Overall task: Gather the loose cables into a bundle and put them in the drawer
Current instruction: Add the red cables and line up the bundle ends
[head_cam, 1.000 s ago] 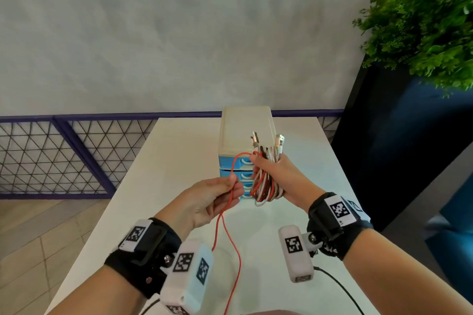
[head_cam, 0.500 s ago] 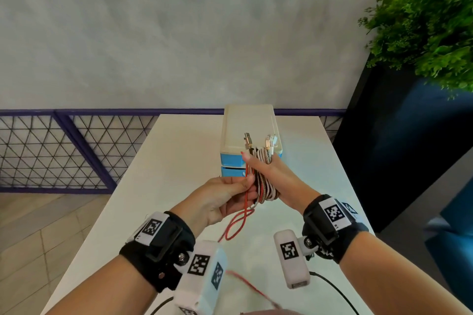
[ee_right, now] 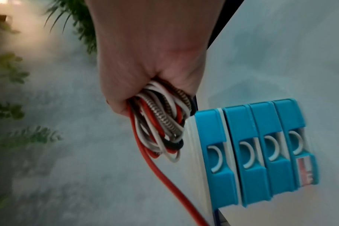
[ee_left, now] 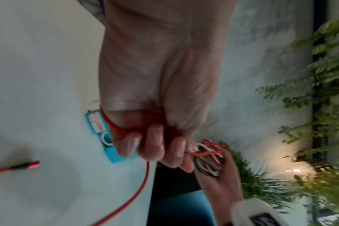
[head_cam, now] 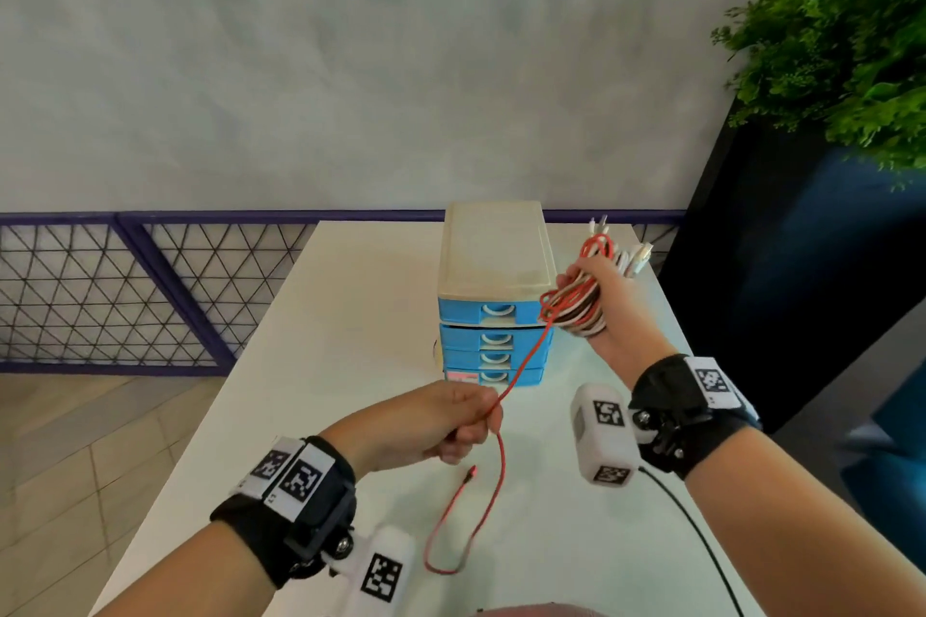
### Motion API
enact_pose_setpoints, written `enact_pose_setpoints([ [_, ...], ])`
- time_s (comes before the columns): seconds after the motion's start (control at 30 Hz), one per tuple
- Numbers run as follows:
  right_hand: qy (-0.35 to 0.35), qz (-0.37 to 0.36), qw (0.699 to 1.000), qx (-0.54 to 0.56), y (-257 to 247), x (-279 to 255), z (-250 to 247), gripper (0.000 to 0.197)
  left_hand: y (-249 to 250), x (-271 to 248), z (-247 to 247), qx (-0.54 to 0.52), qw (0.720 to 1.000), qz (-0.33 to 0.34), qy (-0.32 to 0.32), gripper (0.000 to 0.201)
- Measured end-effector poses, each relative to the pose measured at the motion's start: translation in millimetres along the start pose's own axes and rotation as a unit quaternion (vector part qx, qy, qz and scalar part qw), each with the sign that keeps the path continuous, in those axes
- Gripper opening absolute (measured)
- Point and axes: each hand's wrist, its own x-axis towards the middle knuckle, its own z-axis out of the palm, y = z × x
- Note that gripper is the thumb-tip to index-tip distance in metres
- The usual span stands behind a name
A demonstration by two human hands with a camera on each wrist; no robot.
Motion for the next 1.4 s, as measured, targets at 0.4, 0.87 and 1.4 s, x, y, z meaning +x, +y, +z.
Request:
enact_pose_setpoints([
  [0.4, -0.223, 0.063, 0.948, -0.217, -4, -21, -3, 0.013, 29, 16, -35, 0.401, 0.855, 0.117, 0.307, 0.01],
  [0.87, -0.269, 0.108, 0.9, -0.325, 18, -29, 5, 0.015, 42, 16, -27, 0.438, 0.817, 0.169, 0.335, 0.018],
  [1.4, -0.136, 0.032, 0.933, -0.33, 12, -10, -14, 0.029, 13, 0, -55, 0.013, 0.985, -0.036, 0.171, 0.016],
])
